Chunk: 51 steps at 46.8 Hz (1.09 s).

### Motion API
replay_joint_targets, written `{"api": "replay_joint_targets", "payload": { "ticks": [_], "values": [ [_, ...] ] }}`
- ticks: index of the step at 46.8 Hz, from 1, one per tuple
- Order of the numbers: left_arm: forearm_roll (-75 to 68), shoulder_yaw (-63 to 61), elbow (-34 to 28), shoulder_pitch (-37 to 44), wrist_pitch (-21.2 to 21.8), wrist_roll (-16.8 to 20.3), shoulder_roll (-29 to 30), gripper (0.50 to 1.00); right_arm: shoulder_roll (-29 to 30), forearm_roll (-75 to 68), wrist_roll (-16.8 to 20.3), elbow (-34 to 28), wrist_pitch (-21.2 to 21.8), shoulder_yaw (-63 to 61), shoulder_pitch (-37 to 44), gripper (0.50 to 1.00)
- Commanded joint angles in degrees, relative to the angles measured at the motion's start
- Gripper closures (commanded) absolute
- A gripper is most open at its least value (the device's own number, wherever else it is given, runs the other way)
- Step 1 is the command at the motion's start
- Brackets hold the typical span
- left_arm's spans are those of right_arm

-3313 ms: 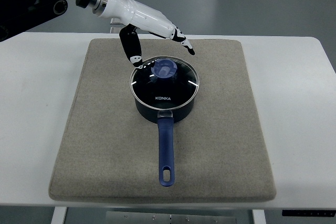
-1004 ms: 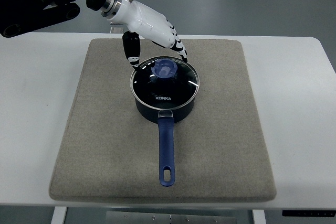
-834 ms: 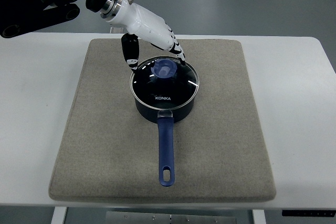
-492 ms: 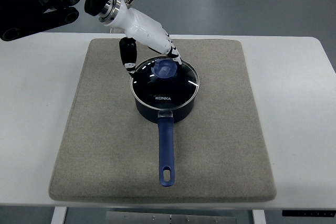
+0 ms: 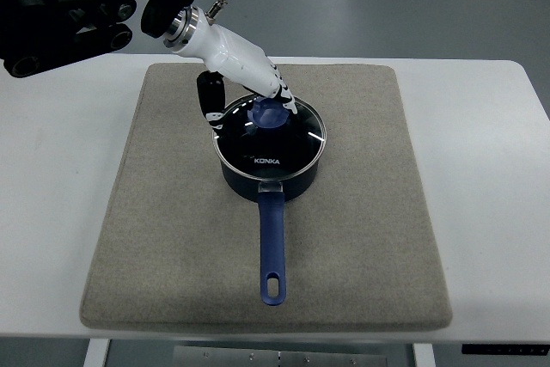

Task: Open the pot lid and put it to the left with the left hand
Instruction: 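Lower the left hand onto the blue knob of the lid, then close the left hand's fingers around the blue knob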

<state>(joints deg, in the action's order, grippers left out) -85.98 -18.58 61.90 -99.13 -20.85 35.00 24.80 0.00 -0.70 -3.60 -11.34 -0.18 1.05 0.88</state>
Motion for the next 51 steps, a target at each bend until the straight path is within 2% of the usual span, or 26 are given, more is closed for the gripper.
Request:
{"api": "replay_joint_targets", "payload": {
  "ticks": [1, 11, 26, 33, 51],
  "values": [
    [0.0, 0.0, -0.5, 0.2, 0.0, 0.0, -0.1, 0.536, 0.0, 0.0, 0.0, 0.0, 0.0, 0.0, 0.0, 0.583],
    [0.0, 0.1, -0.6, 0.8, 1.9, 0.0, -0.2, 0.527, 0.0, 0.0, 0.0, 0.0, 0.0, 0.0, 0.0, 0.583],
    [0.4, 0.2, -1.4, 1.6, 2.5, 0.0, -0.9, 0.527, 0.0, 0.0, 0.0, 0.0, 0.0, 0.0, 0.0, 0.583],
    [2.0, 0.1, -3.2, 2.5, 4.8, 0.0, -1.6, 0.512, 0.0, 0.0, 0.0, 0.0, 0.0, 0.0, 0.0, 0.583],
    [1.9, -0.1, -3.0, 2.5, 4.8, 0.0, -2.0, 0.519, 0.0, 0.0, 0.0, 0.0, 0.0, 0.0, 0.0, 0.583]
  ]
}}
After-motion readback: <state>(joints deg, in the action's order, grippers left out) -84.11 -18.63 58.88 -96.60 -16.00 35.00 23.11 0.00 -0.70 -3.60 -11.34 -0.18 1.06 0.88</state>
